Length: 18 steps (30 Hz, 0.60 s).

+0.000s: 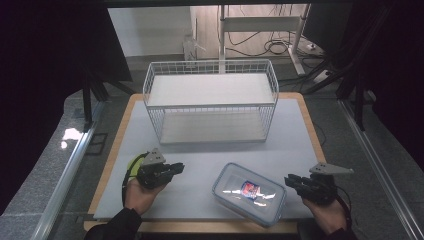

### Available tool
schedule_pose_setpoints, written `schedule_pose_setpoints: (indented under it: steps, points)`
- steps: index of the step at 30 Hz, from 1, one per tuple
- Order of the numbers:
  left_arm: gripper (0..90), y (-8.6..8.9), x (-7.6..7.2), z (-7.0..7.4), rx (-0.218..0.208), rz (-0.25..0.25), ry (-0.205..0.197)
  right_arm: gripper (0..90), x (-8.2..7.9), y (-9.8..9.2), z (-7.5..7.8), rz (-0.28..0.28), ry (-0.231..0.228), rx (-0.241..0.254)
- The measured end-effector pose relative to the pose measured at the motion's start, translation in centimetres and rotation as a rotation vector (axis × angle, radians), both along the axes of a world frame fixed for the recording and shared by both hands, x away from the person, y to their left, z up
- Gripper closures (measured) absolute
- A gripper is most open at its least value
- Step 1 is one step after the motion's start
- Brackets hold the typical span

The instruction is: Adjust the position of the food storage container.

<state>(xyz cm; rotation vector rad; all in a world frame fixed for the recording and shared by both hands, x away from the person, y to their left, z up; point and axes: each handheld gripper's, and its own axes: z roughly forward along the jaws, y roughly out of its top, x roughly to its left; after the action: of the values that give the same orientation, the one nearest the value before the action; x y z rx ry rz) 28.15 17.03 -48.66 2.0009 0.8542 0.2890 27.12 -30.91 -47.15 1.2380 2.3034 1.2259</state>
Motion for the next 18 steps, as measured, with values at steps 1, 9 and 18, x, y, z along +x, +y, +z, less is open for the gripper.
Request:
schedule_pose_setpoints:
  steps: [1,9,18]
  points:
    - [87.8,-0.3,-0.1,-0.1,-0.010,-0.012,0.006,84.0,-0.3,-0.2,0.0,0.004,0.000,-0.002]
    - [89.8,-2.6,0.2,-0.9,-0.036,-0.066,0.035,90.0,-2.4,-1.0,-0.4,0.020,0.048,-0.004]
    - [89.1,-6.1,0.4,-2.1,-0.022,-0.143,0.066,90.0,-4.8,-0.1,-1.8,0.075,0.142,-0.027]
